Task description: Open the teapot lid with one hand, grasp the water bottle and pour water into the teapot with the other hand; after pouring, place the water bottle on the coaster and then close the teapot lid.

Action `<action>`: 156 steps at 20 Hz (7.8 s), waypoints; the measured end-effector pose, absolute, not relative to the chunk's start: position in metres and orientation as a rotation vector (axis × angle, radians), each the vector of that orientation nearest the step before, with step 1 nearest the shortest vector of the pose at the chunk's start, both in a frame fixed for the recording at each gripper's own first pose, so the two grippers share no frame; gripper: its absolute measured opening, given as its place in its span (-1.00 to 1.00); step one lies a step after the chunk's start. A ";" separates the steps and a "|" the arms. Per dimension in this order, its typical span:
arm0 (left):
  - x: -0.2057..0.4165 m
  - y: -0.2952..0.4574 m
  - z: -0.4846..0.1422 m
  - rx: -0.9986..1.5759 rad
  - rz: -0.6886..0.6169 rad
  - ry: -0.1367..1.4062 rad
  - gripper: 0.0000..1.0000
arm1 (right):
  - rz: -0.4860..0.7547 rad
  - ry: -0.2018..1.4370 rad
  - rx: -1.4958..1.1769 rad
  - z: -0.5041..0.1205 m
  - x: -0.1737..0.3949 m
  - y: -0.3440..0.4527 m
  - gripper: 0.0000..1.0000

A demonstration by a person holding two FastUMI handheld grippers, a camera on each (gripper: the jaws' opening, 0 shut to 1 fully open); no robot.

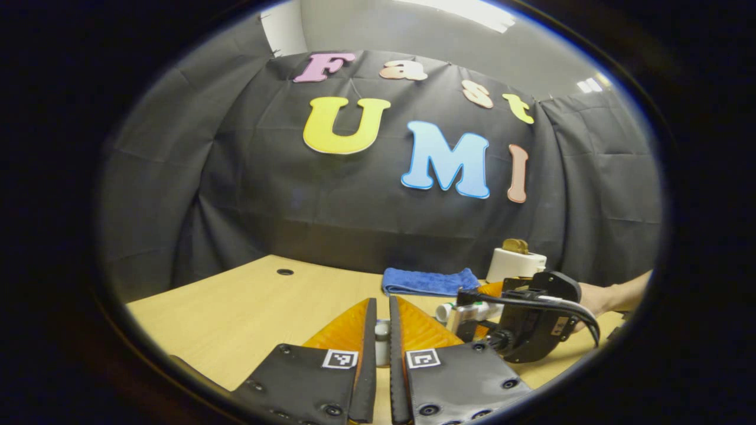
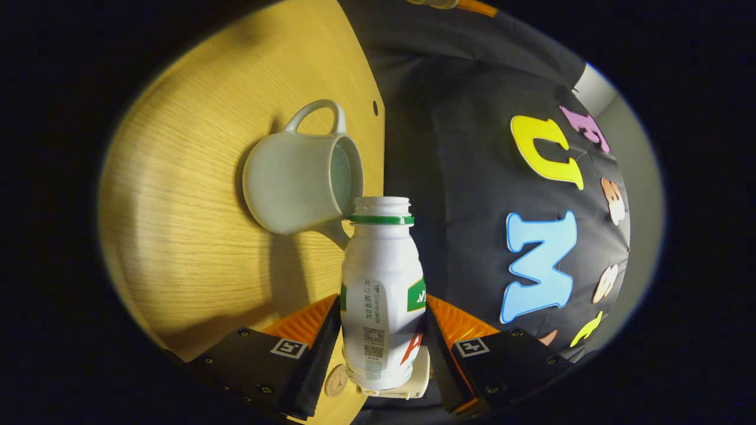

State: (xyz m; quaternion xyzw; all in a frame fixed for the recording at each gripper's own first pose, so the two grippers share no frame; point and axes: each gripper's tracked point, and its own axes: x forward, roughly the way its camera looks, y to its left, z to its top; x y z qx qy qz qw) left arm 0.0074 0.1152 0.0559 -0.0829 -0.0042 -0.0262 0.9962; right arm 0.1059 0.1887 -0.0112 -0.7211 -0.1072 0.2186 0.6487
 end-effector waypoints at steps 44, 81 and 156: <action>0.001 0.122 0.060 -0.164 -0.051 -0.010 -0.60 | 0.483 -0.346 -1.830 -0.008 0.103 0.190 0.51; 0.156 0.019 -0.008 -0.082 -0.203 0.128 -0.60 | 0.539 0.028 -0.336 0.024 0.066 0.052 0.51; 0.017 -0.017 0.035 -0.159 -0.136 -0.048 0.97 | 0.265 -0.009 0.031 0.017 0.028 0.022 0.80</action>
